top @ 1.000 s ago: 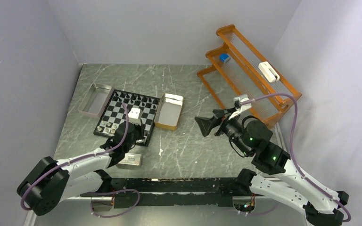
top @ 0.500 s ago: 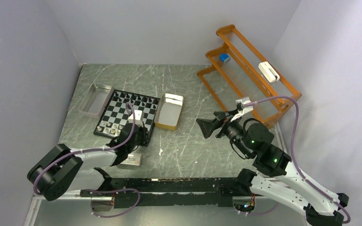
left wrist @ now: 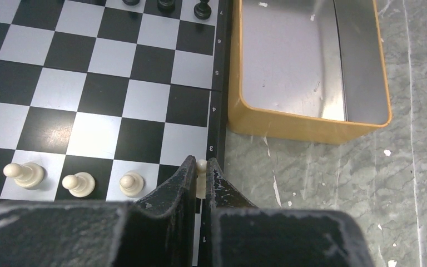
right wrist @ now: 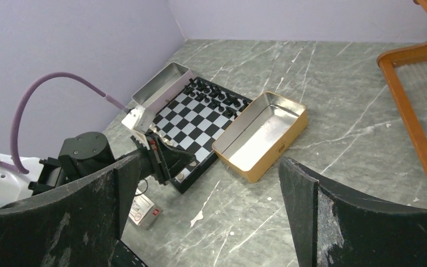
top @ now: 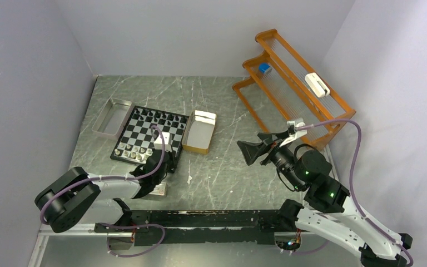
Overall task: Set up the chess pieces on the board
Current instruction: Place the chess piece on the chessboard.
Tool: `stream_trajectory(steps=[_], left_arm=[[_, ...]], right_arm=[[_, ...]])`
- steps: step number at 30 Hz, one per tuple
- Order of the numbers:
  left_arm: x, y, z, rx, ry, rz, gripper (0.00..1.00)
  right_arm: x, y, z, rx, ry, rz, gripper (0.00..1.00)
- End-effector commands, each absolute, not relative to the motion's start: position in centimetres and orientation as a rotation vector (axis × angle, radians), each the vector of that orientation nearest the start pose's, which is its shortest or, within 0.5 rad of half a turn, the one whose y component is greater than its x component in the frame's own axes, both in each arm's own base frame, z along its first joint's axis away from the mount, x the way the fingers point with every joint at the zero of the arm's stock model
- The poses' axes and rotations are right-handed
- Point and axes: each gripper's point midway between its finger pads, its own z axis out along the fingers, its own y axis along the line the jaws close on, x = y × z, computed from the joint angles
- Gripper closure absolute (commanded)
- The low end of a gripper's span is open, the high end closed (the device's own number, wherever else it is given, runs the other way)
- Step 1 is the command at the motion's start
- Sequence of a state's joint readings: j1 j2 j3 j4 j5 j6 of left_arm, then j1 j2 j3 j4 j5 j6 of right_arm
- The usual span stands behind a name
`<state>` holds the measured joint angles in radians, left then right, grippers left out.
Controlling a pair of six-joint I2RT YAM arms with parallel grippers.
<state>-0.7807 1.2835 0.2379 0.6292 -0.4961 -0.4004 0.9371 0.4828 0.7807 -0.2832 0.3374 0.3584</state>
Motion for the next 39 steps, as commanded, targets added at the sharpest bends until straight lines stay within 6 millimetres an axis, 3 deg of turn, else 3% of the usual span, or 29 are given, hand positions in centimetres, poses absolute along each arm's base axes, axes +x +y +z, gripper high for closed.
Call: stream_trajectory(steps=[1,6,10,15,19,23,29,39], left_arm=[[28.2,-17.2,6.9,-0.017,1.867,-0.267,0.95],[28.5,-16.6,6.3,-0.06,1.882,-0.227,0.95],[28.4,-17.8,8.5,-0.068,1.885,-0.313,0.95],[27.5,-18.7,12.4,-0.119,1.855,-0.458,0.95],[26.5,-19.6,15.1,-0.099,1.859,-0.563,0.95],[24.9,-20.5,17.3,-0.055,1.864,-0.673,0.95],[22.6,-21.4,21.0,-0.001,1.816,-0.841,0.95],[21.0,-21.6,22.5,0.037,1.776,-0.94,0.95]], right_arm=[[18.4,16.8,32.4,-0.182,1.605,0.724,0.0],[18.5,17.4,31.6,-0.185,1.62,0.739,0.0],[18.4,19.6,30.2,-0.177,1.653,0.84,0.0],[18.6,24.0,26.8,-0.214,1.721,0.976,0.04],[19.4,27.8,24.5,-0.324,1.741,1.024,0.22],[19.6,32.1,22.6,-0.537,1.745,1.059,0.28],[19.8,35.5,23.1,-0.688,1.636,1.121,0.29],[19.2,38.0,23.2,-0.769,1.558,1.17,0.31]])
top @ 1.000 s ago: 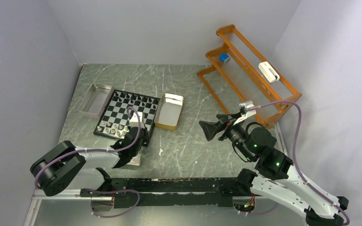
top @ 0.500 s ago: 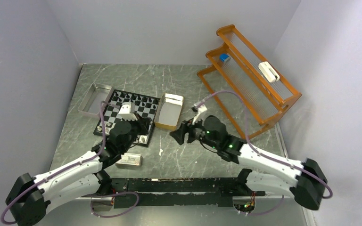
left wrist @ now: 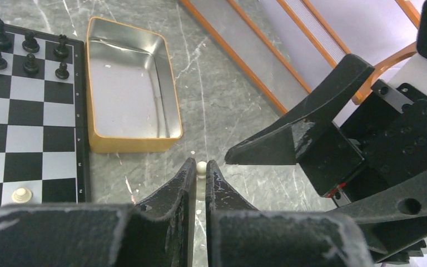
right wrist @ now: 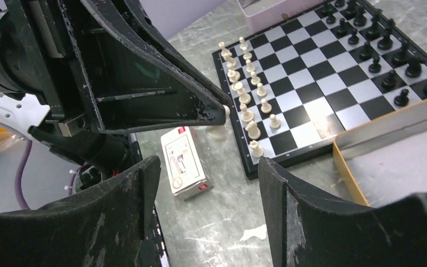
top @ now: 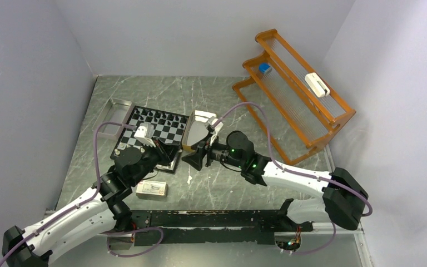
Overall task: Set up the chess pieces on the board
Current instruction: Place the chess piece on the chessboard.
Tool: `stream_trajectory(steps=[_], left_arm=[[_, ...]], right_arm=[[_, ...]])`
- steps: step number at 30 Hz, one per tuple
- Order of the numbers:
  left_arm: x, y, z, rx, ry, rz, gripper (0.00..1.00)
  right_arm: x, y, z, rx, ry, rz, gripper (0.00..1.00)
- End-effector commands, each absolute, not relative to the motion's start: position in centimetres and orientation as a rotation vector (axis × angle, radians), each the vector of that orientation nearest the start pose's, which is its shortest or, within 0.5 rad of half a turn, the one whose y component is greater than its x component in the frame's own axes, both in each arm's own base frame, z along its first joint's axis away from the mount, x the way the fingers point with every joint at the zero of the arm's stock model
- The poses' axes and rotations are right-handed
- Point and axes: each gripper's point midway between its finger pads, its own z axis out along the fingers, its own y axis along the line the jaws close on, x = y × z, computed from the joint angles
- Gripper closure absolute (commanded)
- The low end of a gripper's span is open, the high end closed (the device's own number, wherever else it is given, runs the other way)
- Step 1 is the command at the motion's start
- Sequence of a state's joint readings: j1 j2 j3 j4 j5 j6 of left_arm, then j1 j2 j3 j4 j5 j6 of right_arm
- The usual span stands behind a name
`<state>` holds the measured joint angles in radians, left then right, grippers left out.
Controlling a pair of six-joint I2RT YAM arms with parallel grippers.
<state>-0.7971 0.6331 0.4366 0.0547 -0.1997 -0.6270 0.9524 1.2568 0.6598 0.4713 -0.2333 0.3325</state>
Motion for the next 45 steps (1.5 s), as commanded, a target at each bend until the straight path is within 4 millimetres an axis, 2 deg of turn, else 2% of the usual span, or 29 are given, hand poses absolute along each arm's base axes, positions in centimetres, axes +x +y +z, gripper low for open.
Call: stream_trajectory(steps=[1,6,12,17,24,31,36,45], left_arm=[[21.0,-21.6,22.6,0.039,1.77,-0.944,0.95],[20.6,-22.5,23.0,0.064,1.764,-1.0,0.95],[19.8,-22.9,22.9,0.082,1.772,-1.05,0.95],[19.3,-22.7,23.3,0.12,1.791,-1.038,0.95],[17.8,-23.4,21.7,0.284,1.919,-1.011,0.95],[17.1,-22.9,21.6,0.399,1.953,-0.948,0.95],[16.9,-23.5,21.0,0.454,2.02,-0.933,0.95],[17.3,-24.2,21.4,0.467,2.038,-0.938,0.95]], right_arm=[[19.2,38.3,23.1,-0.77,1.559,1.166,0.31],[19.8,39.1,22.6,-0.763,1.562,1.116,0.35],[20.9,39.0,22.9,-0.739,1.515,1.051,0.52],[20.5,39.0,21.9,-0.867,1.45,0.988,0.76],[19.1,38.7,20.9,-1.089,1.313,0.908,0.86],[17.8,38.6,19.3,-1.254,1.219,0.884,0.89],[17.5,38.7,19.4,-1.256,1.206,0.902,0.87],[18.1,37.7,18.7,-1.266,1.222,0.82,0.85]])
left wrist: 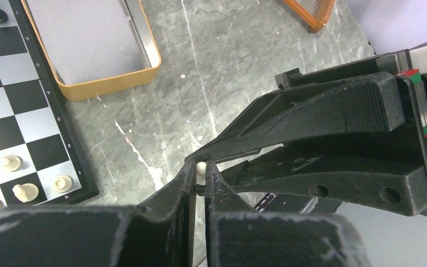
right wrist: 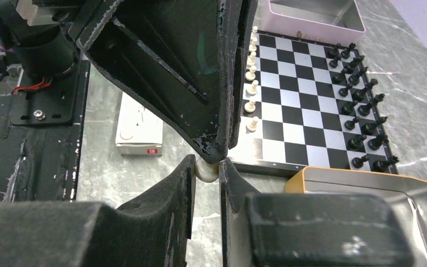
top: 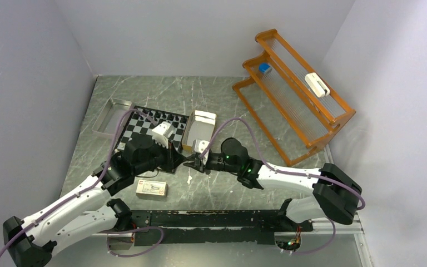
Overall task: Set up the chess pieces on the board
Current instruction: Place the chess piece on the chessboard.
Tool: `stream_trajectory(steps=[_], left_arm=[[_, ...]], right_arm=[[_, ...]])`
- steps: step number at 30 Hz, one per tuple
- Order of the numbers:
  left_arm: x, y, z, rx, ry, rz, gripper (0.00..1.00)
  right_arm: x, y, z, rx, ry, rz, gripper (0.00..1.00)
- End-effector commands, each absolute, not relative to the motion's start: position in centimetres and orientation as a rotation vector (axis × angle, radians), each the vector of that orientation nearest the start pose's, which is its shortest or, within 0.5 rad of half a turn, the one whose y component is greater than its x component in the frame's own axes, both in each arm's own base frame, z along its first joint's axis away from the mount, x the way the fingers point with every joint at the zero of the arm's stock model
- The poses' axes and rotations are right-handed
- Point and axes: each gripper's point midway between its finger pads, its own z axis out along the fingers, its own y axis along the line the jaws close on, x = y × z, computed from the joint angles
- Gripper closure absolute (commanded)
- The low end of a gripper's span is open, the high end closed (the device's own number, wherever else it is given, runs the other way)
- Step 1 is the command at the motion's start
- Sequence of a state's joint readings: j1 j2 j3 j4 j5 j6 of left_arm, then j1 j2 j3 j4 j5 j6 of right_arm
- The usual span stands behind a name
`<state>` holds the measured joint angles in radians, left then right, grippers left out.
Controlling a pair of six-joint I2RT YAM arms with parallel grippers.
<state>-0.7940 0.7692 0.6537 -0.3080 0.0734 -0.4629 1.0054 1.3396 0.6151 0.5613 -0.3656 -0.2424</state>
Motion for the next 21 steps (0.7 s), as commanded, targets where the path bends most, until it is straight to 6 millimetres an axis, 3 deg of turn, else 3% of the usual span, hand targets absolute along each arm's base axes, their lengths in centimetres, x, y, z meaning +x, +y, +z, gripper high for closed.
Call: stream_trajectory(steps=[1,10,15,21], left_arm=[[17.3,-24.3,21.5,0.477,2.039,-0.939,0.95],[17.6,-24.6,21.1,0.528,2.079,-0.905,0.95],[19.3,-23.6,19.7,0.455,2.095,-0.79,0.95],[22.7,-21.1,19.6,0.27,1.936,-0.628,0.95]], right_arm=[[17.9,37.7,18.6,-1.275,1.221,0.826,0.85],[17.9,37.6,18.4,-1.283,1.218,0.818,0.84],[17.4,36.8,18.7,-1.25,1.248,0.847,0.47],[15.7,34.2,20.0,-1.159,1.286,0.904,0.22]])
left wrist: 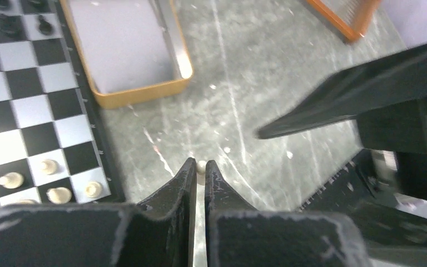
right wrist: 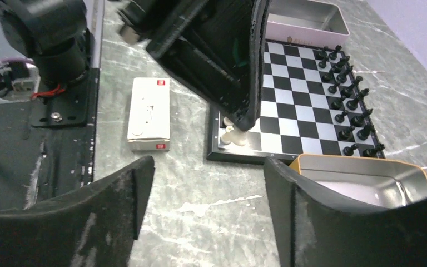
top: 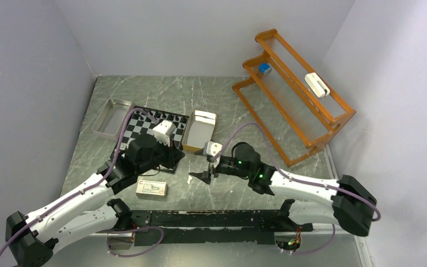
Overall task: Set up the chess pieces on the board
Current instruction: Place the chess piece on the chessboard.
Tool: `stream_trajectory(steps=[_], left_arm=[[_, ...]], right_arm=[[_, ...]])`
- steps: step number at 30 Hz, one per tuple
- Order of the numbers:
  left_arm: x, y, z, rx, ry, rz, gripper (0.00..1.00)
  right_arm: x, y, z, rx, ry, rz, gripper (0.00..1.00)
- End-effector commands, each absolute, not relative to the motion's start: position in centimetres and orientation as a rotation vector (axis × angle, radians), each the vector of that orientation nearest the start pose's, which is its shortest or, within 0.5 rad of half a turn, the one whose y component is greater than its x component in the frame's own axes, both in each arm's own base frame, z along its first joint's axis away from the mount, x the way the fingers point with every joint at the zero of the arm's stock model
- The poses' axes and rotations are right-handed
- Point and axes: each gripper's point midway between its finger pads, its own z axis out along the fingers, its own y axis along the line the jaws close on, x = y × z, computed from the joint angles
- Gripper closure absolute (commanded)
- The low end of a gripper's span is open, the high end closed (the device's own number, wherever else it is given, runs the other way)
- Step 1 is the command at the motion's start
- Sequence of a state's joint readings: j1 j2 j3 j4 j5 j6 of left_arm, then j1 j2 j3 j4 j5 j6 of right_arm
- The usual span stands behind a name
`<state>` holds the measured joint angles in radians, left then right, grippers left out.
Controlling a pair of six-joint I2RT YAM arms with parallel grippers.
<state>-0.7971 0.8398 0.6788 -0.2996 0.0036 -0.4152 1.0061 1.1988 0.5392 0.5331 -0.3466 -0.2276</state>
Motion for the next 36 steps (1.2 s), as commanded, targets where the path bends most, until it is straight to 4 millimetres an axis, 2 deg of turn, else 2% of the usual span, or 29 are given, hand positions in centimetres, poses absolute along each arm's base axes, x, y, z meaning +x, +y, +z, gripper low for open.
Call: stream_trajectory(steps=[1,3,4,5,11,18,26,36], left_arm=[[23.3,-20.4,19.1,0.241,1.927,-0.575,0.95],[24.5,-19.4,17.8,0.194,1.922,-0.485,0.95],[25.0,-19.2,17.2,0.181,1.926,-0.448,0.95],[25.4,-19.0,16.6,0.167,1.932,-0.419,0.95],[27.5,-18.0,13.4,0.013,1.9,-0.323,0.95],[28.4,-17.8,9.7,-0.062,1.929,-0.268,0.95],[28.2,-16.7,7.7,-0.102,1.947,-0.211,0.95],[27.7,-17.0,5.9,-0.083,1.996,-0.218,0.95]], right_arm=[[15.5,33.6,20.2,-1.142,1.302,0.905,0.2],[15.3,32.5,21.0,-1.094,1.328,0.903,0.15],[15.3,31.8,21.4,-1.066,1.34,0.901,0.03],[15.1,31.3,21.8,-1.044,1.351,0.902,0.01],[13.8,29.0,25.2,-0.938,1.311,0.953,0.0],[13.2,27.5,27.1,-0.911,1.292,0.953,0.0],[13.2,26.7,27.8,-0.896,1.276,0.924,0.0],[13.3,26.4,28.1,-0.891,1.27,0.91,0.0]])
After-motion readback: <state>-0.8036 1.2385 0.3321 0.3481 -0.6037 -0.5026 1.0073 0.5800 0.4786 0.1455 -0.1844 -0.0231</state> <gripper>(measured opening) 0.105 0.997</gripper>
